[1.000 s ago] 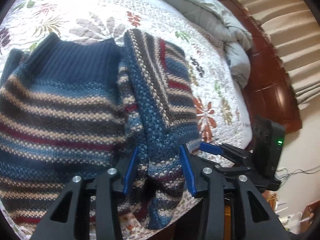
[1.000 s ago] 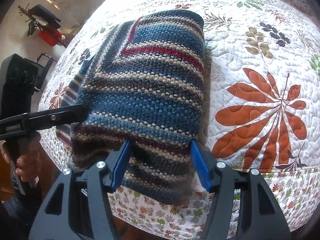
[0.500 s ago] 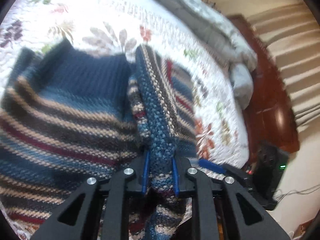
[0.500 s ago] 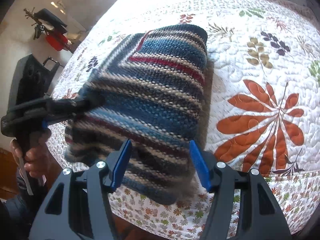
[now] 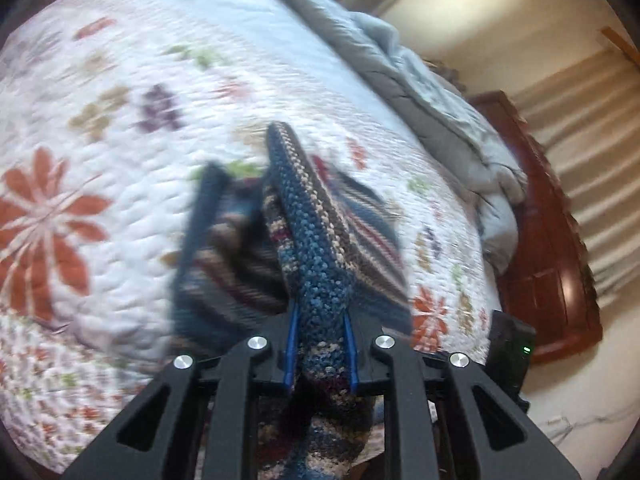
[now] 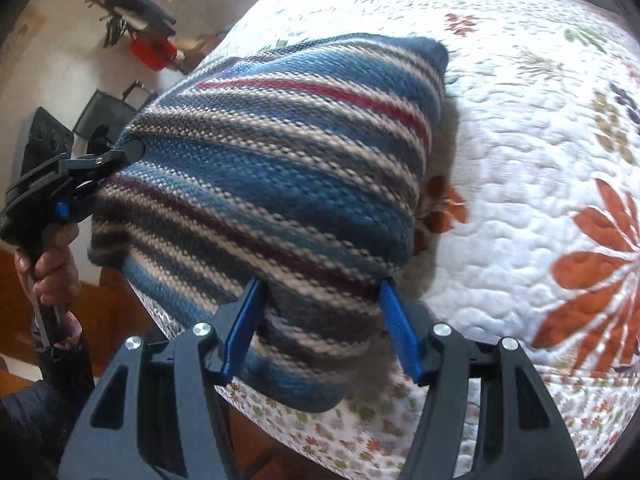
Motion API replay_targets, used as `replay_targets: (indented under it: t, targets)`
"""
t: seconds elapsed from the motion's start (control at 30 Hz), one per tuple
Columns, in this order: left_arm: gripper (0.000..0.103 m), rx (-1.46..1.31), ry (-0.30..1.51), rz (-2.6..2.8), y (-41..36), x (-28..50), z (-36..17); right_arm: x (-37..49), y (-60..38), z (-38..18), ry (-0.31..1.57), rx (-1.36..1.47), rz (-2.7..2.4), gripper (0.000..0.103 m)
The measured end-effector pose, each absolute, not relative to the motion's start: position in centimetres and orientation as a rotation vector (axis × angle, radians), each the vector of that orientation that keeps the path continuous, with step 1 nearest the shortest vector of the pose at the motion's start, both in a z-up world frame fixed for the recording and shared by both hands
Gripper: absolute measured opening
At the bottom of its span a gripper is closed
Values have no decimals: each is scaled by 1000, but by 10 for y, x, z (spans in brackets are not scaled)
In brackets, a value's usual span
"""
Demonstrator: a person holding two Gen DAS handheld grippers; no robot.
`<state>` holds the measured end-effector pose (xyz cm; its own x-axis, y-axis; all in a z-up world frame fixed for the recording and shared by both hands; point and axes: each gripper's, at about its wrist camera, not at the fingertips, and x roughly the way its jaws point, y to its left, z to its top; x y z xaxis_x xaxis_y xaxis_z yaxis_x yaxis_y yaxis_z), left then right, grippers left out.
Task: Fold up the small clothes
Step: 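Open the left tool and release the folded bundle, then grasp the bundle edge with the left tool to square it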
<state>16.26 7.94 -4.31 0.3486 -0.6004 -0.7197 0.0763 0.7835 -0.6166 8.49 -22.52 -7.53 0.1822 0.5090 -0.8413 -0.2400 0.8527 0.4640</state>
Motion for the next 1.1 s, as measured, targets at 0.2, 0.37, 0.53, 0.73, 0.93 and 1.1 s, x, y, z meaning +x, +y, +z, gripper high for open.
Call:
replay_targets:
  t: [0.2, 0.37, 0.53, 0.73, 0.93, 1.1]
  targets:
    - [20, -506, 1240, -384, 84, 175, -97, 90, -192, -98, 1346, 125, 474, 64]
    - [23, -466, 1254, -373, 81, 175, -111, 93, -187, -112, 1384, 166, 473, 66]
    - [31, -417, 1228, -355, 89, 160, -86, 87, -200, -96, 1346, 190, 488, 66]
    - [29, -198, 1166, -369, 76, 111, -54, 73, -212, -80, 1307, 192, 484, 66]
    - [29, -52, 1185, -355, 58, 90, -67, 61, -209, -74, 1301, 169, 498, 66]
    - [29, -85, 1212, -372, 57, 94, -82, 56, -208, -77, 1317, 183, 480, 66]
